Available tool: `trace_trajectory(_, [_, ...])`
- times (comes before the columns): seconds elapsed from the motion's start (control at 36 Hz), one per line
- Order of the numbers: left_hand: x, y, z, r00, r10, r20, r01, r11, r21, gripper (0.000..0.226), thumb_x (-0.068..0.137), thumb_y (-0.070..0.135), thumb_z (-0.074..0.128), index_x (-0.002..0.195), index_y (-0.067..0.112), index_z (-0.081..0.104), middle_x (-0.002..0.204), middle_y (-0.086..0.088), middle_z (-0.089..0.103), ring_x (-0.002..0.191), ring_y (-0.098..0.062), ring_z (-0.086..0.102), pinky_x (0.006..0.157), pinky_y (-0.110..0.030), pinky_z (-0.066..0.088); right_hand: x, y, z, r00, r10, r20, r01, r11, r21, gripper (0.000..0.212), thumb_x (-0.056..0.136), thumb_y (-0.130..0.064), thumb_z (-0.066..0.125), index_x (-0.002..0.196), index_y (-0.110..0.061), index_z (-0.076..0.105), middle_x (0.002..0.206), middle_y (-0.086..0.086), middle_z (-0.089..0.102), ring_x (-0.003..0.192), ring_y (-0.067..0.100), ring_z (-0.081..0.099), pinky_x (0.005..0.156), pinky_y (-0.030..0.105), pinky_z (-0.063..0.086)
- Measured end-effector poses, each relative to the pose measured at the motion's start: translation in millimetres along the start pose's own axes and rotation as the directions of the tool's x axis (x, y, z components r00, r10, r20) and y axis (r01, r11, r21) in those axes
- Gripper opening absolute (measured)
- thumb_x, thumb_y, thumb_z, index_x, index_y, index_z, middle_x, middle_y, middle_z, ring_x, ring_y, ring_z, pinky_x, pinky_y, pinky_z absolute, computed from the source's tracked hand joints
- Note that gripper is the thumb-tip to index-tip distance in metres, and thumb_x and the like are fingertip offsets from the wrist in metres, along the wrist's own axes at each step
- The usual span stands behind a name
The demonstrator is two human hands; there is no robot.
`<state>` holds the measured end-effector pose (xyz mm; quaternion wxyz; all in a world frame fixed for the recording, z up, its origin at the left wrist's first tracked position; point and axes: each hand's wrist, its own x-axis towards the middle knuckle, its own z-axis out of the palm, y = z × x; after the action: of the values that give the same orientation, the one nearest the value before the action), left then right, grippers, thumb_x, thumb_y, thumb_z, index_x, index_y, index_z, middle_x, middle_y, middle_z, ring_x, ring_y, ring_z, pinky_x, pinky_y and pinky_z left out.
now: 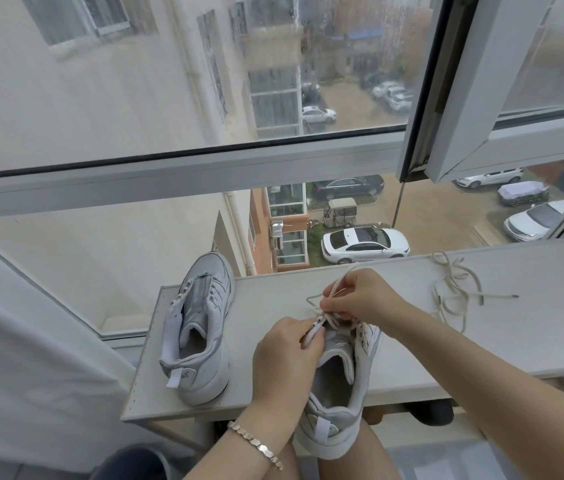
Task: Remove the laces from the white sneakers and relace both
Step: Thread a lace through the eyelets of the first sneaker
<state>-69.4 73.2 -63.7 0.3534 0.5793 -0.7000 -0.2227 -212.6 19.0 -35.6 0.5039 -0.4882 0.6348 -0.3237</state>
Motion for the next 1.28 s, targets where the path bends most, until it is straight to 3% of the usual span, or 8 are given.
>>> trace_trajectory(0.28, [-2.9, 2.2, 0.6, 1.0, 0.001, -0.024, 0.0, 1.0, 0.011, 0.013, 0.088, 0.021, 0.063, 0.087, 0.014, 0.073, 0.072, 0.0, 0.06, 0.065, -0.014, 0.054, 0.054, -0.012, 0.033, 1.5, 5.5, 3.3, 0.996, -0.081, -0.043, 0.074, 0.988, -0.134, 0.014, 0.074, -0.013, 0.077, 0.08, -0.004, 0.07, 0.06, -0.012, 0.062, 0.051, 0.001, 0.057, 0.05, 0.013, 0.047])
trace_trajectory(0.44, [-4.3, 3.9, 1.5, 0.999, 0.012, -0.036, -0.011, 0.999, 0.036, 0.013, 0.088, 0.02, 0.063, 0.089, 0.013, 0.073, 0.073, -0.001, 0.061, 0.064, -0.013, 0.052, 0.054, -0.007, 0.028, 2.7, 5.1, -1.3, 0.999, 0.052, 0.016, -0.052, 0.998, 0.031, 0.015, 0.071, -0.005, 0.077, 0.082, -0.005, 0.066, 0.062, 0.003, 0.061, 0.05, 0.008, 0.054, 0.044, 0.012, 0.043])
trace_trajectory(0.61, [-3.7, 2.4, 2.8, 0.999, 0.01, -0.051, -0.008, 0.999, 0.046, 0.015, 0.089, 0.019, 0.062, 0.084, 0.01, 0.072, 0.071, -0.001, 0.057, 0.063, -0.016, 0.053, 0.054, -0.012, 0.03, 6.3, 2.9, -0.8, 0.996, 0.073, 0.046, -0.071, 0.997, -0.043, 0.012, 0.07, -0.013, 0.08, 0.076, -0.007, 0.072, 0.062, 0.002, 0.064, 0.058, 0.011, 0.054, 0.049, 0.015, 0.044])
trace_trajectory(0.75, [-4.6, 1.2, 4.2, 0.999, 0.02, -0.047, -0.017, 0.999, 0.05, 0.016, 0.089, 0.02, 0.061, 0.085, 0.009, 0.072, 0.073, -0.003, 0.059, 0.065, -0.017, 0.053, 0.057, -0.02, 0.034, 7.2, 3.6, 4.6, 1.0, 0.0, 0.006, 0.001, 0.986, -0.167, 0.016, 0.067, -0.017, 0.082, 0.065, -0.005, 0.071, 0.064, -0.013, 0.067, 0.049, -0.004, 0.057, 0.048, 0.015, 0.045])
trace_trajectory(0.86, [-4.3, 1.7, 3.7, 0.999, 0.008, -0.053, -0.006, 0.999, 0.046, 0.014, 0.089, 0.019, 0.062, 0.085, 0.01, 0.073, 0.071, -0.003, 0.059, 0.063, -0.016, 0.052, 0.054, -0.013, 0.03, 3.8, 5.1, 6.7, 0.995, -0.094, -0.011, 0.088, 0.963, -0.254, 0.011, 0.071, -0.017, 0.077, 0.068, -0.009, 0.071, 0.044, -0.021, 0.057, 0.045, -0.01, 0.054, 0.045, 0.007, 0.04])
trace_trajectory(1.03, [-5.3, 1.3, 3.9, 0.998, 0.012, -0.056, -0.01, 0.999, 0.037, 0.014, 0.089, 0.021, 0.062, 0.088, 0.012, 0.073, 0.073, -0.003, 0.061, 0.065, -0.017, 0.055, 0.057, -0.028, 0.043, -1.2, 7.0, -1.9, 0.993, -0.114, 0.016, 0.114, 0.96, -0.257, 0.009, 0.07, -0.013, 0.077, 0.064, -0.01, 0.071, 0.049, -0.009, 0.061, 0.052, 0.008, 0.058, 0.061, 0.026, 0.055])
trace_trajectory(1.17, [-5.0, 3.0, 2.3, 0.999, 0.015, -0.044, -0.013, 0.999, 0.046, 0.016, 0.09, 0.022, 0.06, 0.09, 0.012, 0.073, 0.074, -0.003, 0.061, 0.065, -0.016, 0.055, 0.056, -0.022, 0.041, -1.7, 5.0, -5.0, 0.98, -0.187, 0.067, 0.199, 0.919, -0.341, 0.009, 0.074, -0.015, 0.074, 0.066, -0.016, 0.073, 0.047, -0.016, 0.06, 0.051, -0.002, 0.056, 0.057, 0.013, 0.049])
trace_trajectory(1.28, [-4.5, 2.5, 1.8, 0.999, 0.013, -0.042, -0.011, 0.999, 0.052, 0.017, 0.09, 0.022, 0.06, 0.09, 0.012, 0.073, 0.075, -0.002, 0.061, 0.066, -0.016, 0.055, 0.056, -0.021, 0.039, -2.9, 4.8, -4.5, 0.954, -0.276, 0.114, 0.298, 0.862, -0.409, 0.005, 0.079, -0.013, 0.072, 0.075, -0.011, 0.075, 0.063, -0.024, 0.058, 0.059, -0.015, 0.054, 0.056, 0.002, 0.04])
